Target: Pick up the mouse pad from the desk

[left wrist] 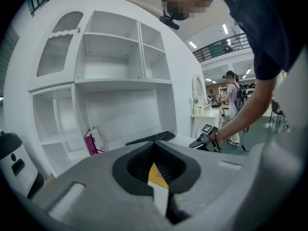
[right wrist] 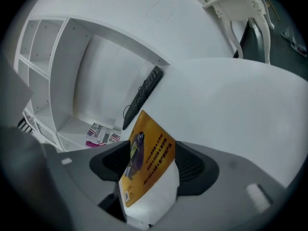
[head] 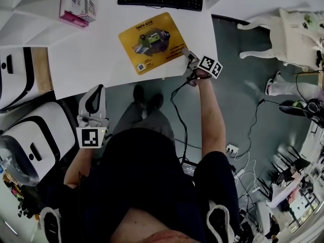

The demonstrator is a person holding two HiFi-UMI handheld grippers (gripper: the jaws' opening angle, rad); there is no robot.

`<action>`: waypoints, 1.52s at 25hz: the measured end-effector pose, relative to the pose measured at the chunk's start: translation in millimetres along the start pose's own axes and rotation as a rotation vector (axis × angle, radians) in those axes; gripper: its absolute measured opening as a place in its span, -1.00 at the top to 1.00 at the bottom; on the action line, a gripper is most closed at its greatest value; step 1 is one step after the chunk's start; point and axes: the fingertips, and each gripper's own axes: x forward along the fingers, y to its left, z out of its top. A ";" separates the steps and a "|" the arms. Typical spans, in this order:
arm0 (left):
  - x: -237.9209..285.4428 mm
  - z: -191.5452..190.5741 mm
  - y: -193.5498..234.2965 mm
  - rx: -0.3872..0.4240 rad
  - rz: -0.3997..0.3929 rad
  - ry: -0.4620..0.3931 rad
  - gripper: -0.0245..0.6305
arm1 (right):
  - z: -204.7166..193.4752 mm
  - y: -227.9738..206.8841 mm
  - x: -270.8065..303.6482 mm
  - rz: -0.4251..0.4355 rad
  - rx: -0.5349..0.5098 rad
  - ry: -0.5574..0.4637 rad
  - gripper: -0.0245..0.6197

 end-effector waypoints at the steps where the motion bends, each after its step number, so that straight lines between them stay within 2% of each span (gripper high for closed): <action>1: 0.3 -0.2 -0.7 0.003 -0.002 0.002 0.93 | 0.5 0.1 -1.4 0.019 0.014 0.003 0.03; 7: 6.0 1.3 -7.6 0.007 -0.017 0.000 0.93 | -3.0 9.7 6.6 0.089 -0.019 0.072 0.05; 10: 8.2 3.4 -8.6 0.020 -0.020 -0.006 0.93 | -3.9 16.5 17.2 0.086 -0.070 0.101 0.09; 13: 7.7 2.4 -6.8 -0.013 -0.005 0.008 0.93 | -5.0 19.9 22.7 0.085 -0.082 0.124 0.11; 20: 7.5 -1.6 -4.9 -0.002 -0.002 0.014 0.93 | -6.2 23.4 40.0 0.049 -0.135 0.191 0.29; 23: 7.2 0.8 -4.8 -0.021 0.008 0.017 0.93 | -8.0 24.9 43.4 0.027 -0.167 0.209 0.44; 31: 5.4 -3.1 0.8 -0.016 0.016 0.014 0.93 | -12.7 25.8 46.6 0.001 -0.223 0.183 0.81; 38: 4.2 -5.1 3.2 -0.014 0.017 0.017 0.93 | -13.8 47.3 41.6 0.048 -0.296 0.141 0.86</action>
